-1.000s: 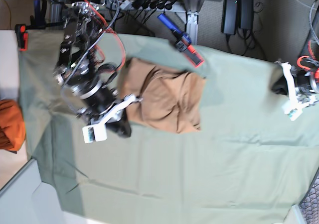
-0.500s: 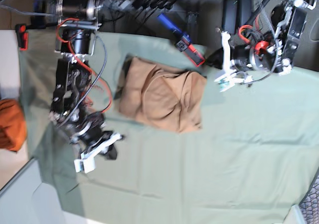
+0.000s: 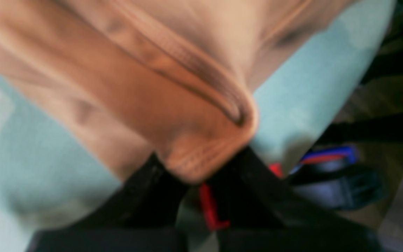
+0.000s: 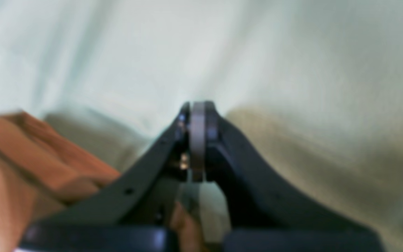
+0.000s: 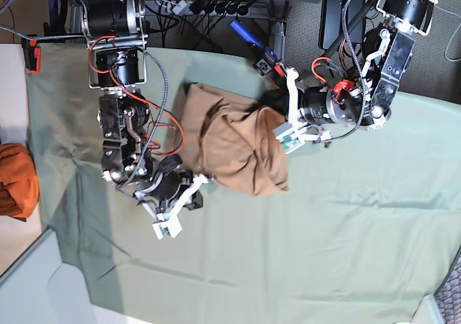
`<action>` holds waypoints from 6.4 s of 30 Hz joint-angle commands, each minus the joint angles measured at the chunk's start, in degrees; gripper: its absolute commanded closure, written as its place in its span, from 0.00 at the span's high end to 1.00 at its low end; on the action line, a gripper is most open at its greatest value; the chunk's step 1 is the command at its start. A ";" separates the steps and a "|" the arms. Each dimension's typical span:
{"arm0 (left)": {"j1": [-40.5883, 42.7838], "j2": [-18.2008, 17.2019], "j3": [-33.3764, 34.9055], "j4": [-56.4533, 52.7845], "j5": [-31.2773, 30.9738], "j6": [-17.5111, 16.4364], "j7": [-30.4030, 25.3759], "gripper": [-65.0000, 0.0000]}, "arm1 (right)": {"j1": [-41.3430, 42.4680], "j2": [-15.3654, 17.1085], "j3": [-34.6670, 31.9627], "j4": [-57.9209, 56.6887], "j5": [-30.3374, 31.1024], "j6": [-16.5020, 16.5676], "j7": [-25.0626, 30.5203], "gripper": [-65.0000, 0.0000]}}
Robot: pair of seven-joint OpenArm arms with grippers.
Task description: Fold the T-shirt properly
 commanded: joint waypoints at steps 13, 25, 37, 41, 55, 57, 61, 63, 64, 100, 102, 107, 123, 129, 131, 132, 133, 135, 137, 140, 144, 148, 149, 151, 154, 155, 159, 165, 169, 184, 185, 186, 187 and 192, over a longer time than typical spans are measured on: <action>-5.86 -1.44 -0.31 -2.54 0.42 -0.46 -2.97 0.00 | -2.47 4.85 -0.22 1.55 6.45 6.34 -3.43 0.00; -20.41 -1.42 -0.31 -20.44 0.55 -0.46 -5.03 0.00 | -18.05 7.89 1.29 16.92 10.27 6.29 -5.38 0.00; -27.78 -1.73 -0.31 -24.06 -2.19 -0.63 -5.16 0.00 | -27.08 5.60 1.86 27.15 9.22 6.25 -6.05 0.00; -29.46 -4.55 -1.42 -21.77 -8.55 -0.66 -1.84 0.00 | -27.10 5.60 5.79 27.15 9.14 6.25 -6.40 0.00; -24.74 -11.13 -9.18 -8.41 -27.85 -1.39 10.38 0.00 | -23.06 4.96 15.72 33.16 16.52 6.40 -6.67 0.00; -22.43 -10.64 -9.18 -7.98 -28.50 -1.39 10.40 0.00 | -21.42 3.78 14.73 33.44 16.96 6.43 -6.62 0.00; -18.01 -9.49 -9.18 -6.97 -30.88 -1.39 10.91 0.00 | -18.43 0.79 8.92 33.00 16.28 6.45 -6.56 0.00; -16.28 -8.72 -9.14 -6.12 -31.28 -1.39 11.26 0.00 | -17.07 -0.39 5.07 32.26 13.42 6.43 -5.95 0.00; -15.54 -8.37 -8.98 -5.60 -31.28 -1.39 11.26 0.00 | -16.37 -0.83 3.32 31.67 11.89 6.43 -5.44 0.00; -4.15 -2.91 -5.33 -1.60 -29.05 -1.39 9.51 0.00 | -0.09 -5.70 -5.35 3.10 -7.26 6.25 11.93 0.00; -4.22 -2.91 -5.35 -1.60 -29.05 -1.39 9.53 0.00 | 0.22 -5.66 -5.35 2.23 -9.11 6.23 12.92 0.00; -4.35 -2.91 -6.84 -1.51 -29.09 -1.39 9.49 0.00 | 2.03 -5.70 -4.33 2.21 -9.75 6.21 13.20 0.00; -4.15 -4.55 -17.81 1.46 -33.33 -1.39 12.81 0.00 | 2.51 2.32 14.25 9.14 5.01 6.23 -0.20 0.00; -1.77 -11.56 -21.27 4.94 -33.97 -1.39 13.42 0.00 | -8.96 7.91 18.69 15.41 10.10 6.27 -2.10 0.00; -0.13 -13.90 -23.30 5.60 -34.73 -1.39 13.46 0.00 | -14.03 8.66 20.33 18.40 10.69 6.27 -2.36 0.00; 0.72 -14.91 -24.46 5.73 -34.91 -1.39 13.62 0.00 | -16.65 8.83 21.35 20.20 10.91 6.27 -2.56 0.00; 1.60 -15.80 -25.77 5.84 -35.12 -1.39 13.81 0.00 | -19.34 8.92 22.51 22.12 10.93 6.27 -2.71 0.00; 3.63 -17.46 -28.70 5.92 -36.11 -1.39 14.27 0.00 | -24.79 8.92 24.98 25.90 11.67 6.27 -3.26 0.00; 6.19 -19.02 -31.67 5.92 -36.98 -1.39 14.91 0.00 | -30.29 8.90 27.30 29.00 14.27 6.27 -4.72 0.00; 11.23 -21.22 -35.30 5.92 -37.55 -1.39 15.13 0.00 | -38.62 8.87 29.38 33.07 15.67 6.27 -5.31 0.00; 18.99 -22.69 -40.28 5.92 -37.94 -1.39 15.15 0.00 | -49.11 8.85 29.62 37.70 15.82 6.27 -5.31 0.00; 27.26 -22.69 -45.99 5.92 -38.75 -1.39 15.15 0.00 | -57.99 8.74 29.62 40.22 16.46 6.27 -5.31 0.00; 29.33 -22.60 -47.32 5.92 -38.71 -1.39 15.15 0.00 | -59.95 8.72 29.62 40.33 16.46 6.27 -5.31 0.00; 33.27 -22.03 -49.24 5.90 -38.16 -1.39 15.10 0.00 | -63.71 8.72 29.62 40.13 16.46 6.25 -5.31 0.00; 38.14 -20.90 -49.22 5.40 -35.10 -1.39 14.69 0.00 | -69.05 8.70 29.11 38.95 16.41 6.25 -5.31 0.00; 39.32 -20.28 -48.87 4.81 -33.75 -1.39 13.94 0.00 | -70.69 8.63 28.68 38.01 16.39 6.23 -5.25 0.00; 40.96 -17.94 -45.16 -1.55 -23.61 -1.39 7.89 0.00 | -72.78 8.41 24.85 29.35 14.36 5.97 -5.11 0.00; 35.39 -18.60 -30.36 -21.51 -10.86 -1.39 5.62 0.00 | -67.28 8.48 15.21 8.20 8.96 5.27 -5.81 0.00; 27.10 -18.71 -21.40 -37.68 -2.64 5.05 3.61 0.00 | -59.91 8.59 10.05 -5.01 4.74 1.99 -8.83 0.00; -6.36 -11.80 4.02 -70.60 4.98 12.70 -0.76 0.00 | -31.98 8.44 6.54 -35.30 2.19 -3.87 -13.05 0.00; -7.23 -10.95 4.44 -70.60 4.96 12.70 -0.55 0.00 | -31.10 8.44 6.51 -35.28 2.23 -3.85 -13.53 0.00; -7.74 -10.23 4.76 -70.60 4.98 12.66 -0.59 0.00 | -30.34 8.41 6.51 -35.28 2.29 -3.85 -13.81 0.00; -8.17 -9.57 4.94 -70.60 4.98 12.63 -0.98 0.00 | -29.75 8.44 6.51 -35.26 2.29 -3.85 -13.88 0.00; -8.31 -7.43 5.01 -70.27 4.79 12.61 -3.26 0.00 | -28.87 8.41 6.54 -34.01 2.51 -3.87 -13.84 0.00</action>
